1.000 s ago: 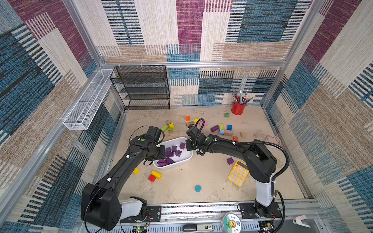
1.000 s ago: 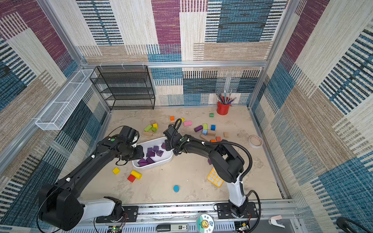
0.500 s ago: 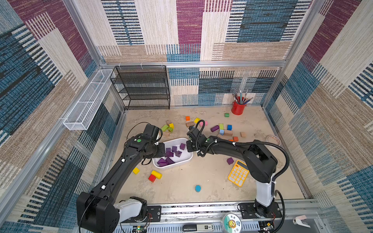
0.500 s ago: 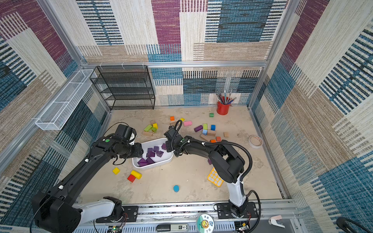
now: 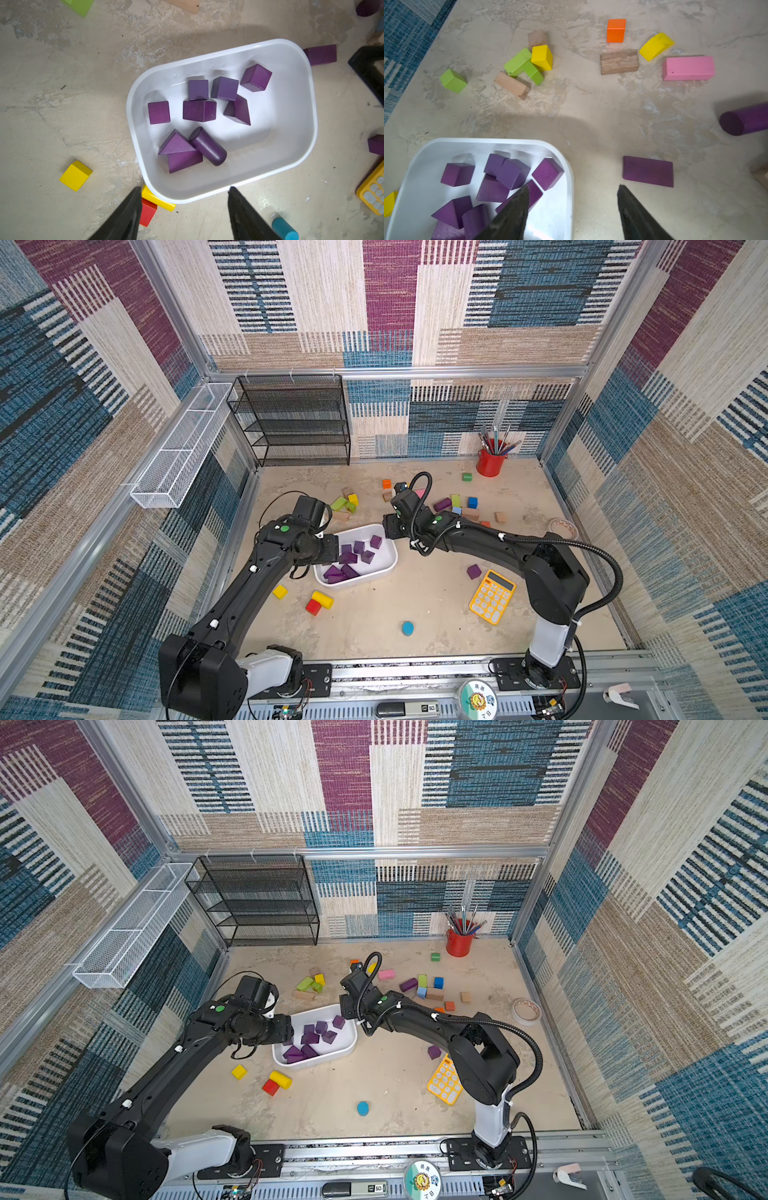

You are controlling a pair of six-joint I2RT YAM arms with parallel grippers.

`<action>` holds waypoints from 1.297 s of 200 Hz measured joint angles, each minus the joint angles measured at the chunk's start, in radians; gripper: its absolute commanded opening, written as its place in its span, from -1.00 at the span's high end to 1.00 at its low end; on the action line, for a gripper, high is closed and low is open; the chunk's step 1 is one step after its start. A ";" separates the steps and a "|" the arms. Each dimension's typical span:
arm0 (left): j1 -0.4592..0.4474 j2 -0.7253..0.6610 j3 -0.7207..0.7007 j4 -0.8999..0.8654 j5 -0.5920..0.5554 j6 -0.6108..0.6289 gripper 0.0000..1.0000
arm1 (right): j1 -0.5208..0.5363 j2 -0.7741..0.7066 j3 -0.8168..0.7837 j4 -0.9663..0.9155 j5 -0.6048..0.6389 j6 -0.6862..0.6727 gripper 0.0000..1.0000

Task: Pick purple bricks into the storage bin
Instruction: Move the storage box to the center of the board, then pick up the building block from the center of the board.

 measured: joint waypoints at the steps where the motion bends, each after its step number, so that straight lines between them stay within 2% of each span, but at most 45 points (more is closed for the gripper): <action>1: 0.002 -0.001 0.000 0.002 0.001 0.000 -0.41 | -0.001 0.000 0.000 -0.001 0.001 0.000 -0.41; 29: 0.036 -0.024 -0.010 0.011 0.057 0.003 -0.48 | -0.027 0.001 -0.009 -0.032 0.018 0.000 -0.49; 84: 0.119 -0.044 -0.029 0.052 0.156 0.002 -0.51 | -0.061 0.032 0.005 -0.076 0.039 -0.026 -0.86; 101: 0.151 -0.063 -0.039 0.063 0.177 -0.002 -0.60 | -0.071 0.050 0.014 -0.092 0.038 -0.046 -0.92; 148: 0.205 -0.076 -0.061 0.100 0.258 -0.002 -0.78 | -0.100 0.124 0.063 -0.137 0.029 -0.086 -0.95; 259: 0.248 -0.048 -0.072 0.116 0.343 -0.002 -0.80 | -0.148 0.267 0.178 -0.195 0.016 -0.126 -0.86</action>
